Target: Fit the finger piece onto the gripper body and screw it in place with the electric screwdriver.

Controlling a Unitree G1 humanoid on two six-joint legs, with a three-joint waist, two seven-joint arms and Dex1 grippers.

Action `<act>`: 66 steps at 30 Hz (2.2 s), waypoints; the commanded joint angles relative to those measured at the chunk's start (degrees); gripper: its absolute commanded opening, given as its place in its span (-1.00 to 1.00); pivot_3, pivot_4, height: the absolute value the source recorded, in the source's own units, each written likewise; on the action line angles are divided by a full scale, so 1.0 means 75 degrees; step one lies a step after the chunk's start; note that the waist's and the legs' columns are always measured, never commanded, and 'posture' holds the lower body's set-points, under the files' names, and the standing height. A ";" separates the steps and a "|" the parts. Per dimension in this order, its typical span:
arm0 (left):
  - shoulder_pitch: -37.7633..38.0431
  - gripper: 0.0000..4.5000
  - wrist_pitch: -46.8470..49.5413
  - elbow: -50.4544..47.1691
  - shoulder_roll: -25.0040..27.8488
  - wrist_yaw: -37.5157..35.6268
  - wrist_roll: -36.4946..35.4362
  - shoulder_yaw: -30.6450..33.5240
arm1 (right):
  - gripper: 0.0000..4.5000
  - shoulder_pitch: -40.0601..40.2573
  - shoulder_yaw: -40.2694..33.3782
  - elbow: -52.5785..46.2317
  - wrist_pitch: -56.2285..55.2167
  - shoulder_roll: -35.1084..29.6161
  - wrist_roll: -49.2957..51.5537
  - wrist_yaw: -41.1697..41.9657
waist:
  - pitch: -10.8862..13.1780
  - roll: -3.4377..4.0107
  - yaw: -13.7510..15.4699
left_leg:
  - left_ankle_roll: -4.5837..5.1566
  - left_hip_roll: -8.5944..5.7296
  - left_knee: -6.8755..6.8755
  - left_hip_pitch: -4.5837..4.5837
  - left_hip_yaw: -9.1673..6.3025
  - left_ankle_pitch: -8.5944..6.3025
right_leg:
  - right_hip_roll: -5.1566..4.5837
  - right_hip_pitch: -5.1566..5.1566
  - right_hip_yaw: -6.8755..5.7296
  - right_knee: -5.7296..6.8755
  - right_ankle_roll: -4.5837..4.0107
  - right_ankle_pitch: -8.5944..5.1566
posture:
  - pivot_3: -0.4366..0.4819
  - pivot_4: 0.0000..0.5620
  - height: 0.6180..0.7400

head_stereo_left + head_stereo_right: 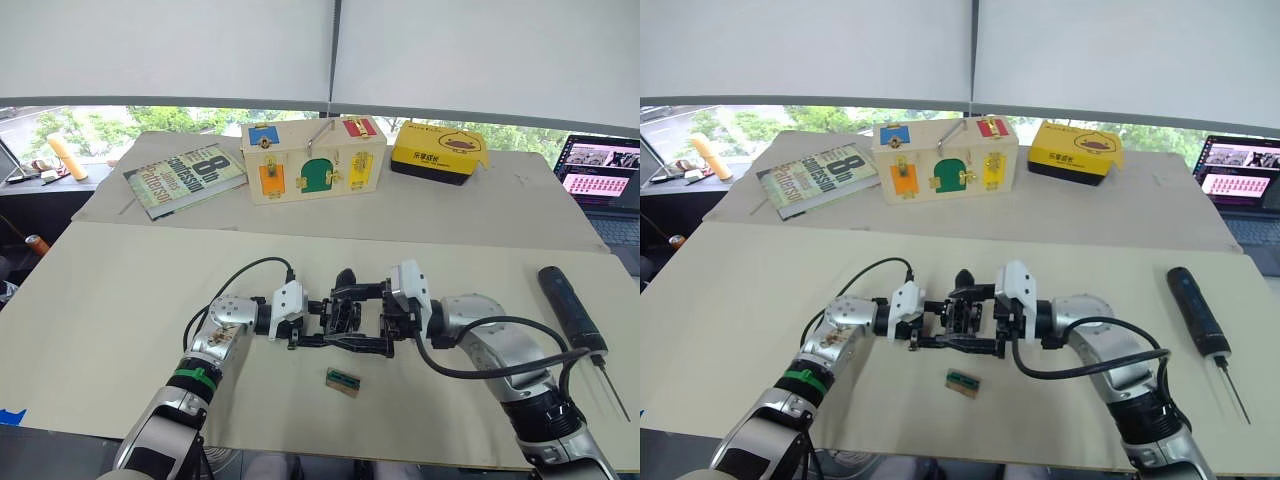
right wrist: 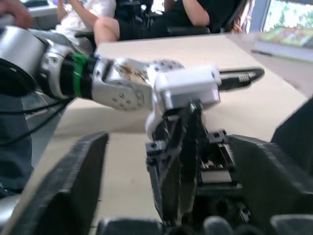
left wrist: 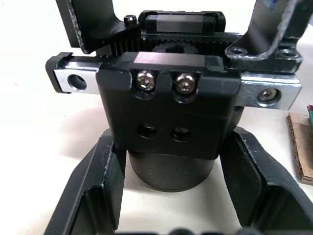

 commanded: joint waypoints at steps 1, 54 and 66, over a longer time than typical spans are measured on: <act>0.0192 0.51 0.0439 0.0484 0.0032 0.0329 0.0379 -0.0146 | 1.00 -0.0036 -0.0293 -0.0414 -0.0266 0.0042 0.0354 0.0198 | 0.0001 0.0002 -0.0003 | 0.0000 0.0000 0.0000 0.0000 -0.0001 0.0000 | -0.0001 0.0000 0.0000 0.0000 0.0000 0.0000 | -0.05 -0.47 1.00; 0.1591 0.98 0.5567 -0.6989 0.2845 0.0902 -0.4943 0.2927 | 1.00 0.2360 -0.4913 0.5180 0.0623 -0.4447 -0.0953 -0.1501 | 0.0169 0.0029 -0.0056 | -0.0091 0.0017 -0.0116 0.0017 0.0119 0.0027 | 0.0156 -0.0084 0.0082 0.0015 -0.0037 -0.0045 | -0.05 -0.47 1.00; 0.1997 0.98 0.5539 -0.7435 0.3046 0.1290 -0.4833 0.3025 | 1.00 -0.1148 -0.2664 0.8990 0.0550 -0.4580 -0.2563 -0.0369 | 0.0175 0.0044 -0.0088 | -0.0105 0.0031 -0.0107 0.0025 0.0152 0.0035 | 0.0160 -0.0082 0.0074 0.0022 -0.0031 -0.0043 | -0.05 -0.47 1.00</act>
